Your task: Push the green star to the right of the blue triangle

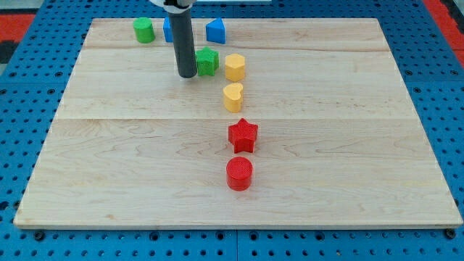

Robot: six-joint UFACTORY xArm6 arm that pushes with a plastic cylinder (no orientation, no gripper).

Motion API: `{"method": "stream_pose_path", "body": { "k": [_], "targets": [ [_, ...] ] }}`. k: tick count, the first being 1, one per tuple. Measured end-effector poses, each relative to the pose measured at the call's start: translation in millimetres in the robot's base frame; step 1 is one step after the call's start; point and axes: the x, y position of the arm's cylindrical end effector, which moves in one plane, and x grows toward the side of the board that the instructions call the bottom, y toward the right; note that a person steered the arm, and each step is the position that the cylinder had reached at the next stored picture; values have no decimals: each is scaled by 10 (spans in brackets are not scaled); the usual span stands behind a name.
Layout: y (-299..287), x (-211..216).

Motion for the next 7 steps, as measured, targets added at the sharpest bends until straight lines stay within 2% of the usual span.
{"method": "stream_pose_path", "body": {
  "k": [2,6,7],
  "targets": [
    [156,-406],
    [894,-575],
    [1285,-575]
  ]
}}
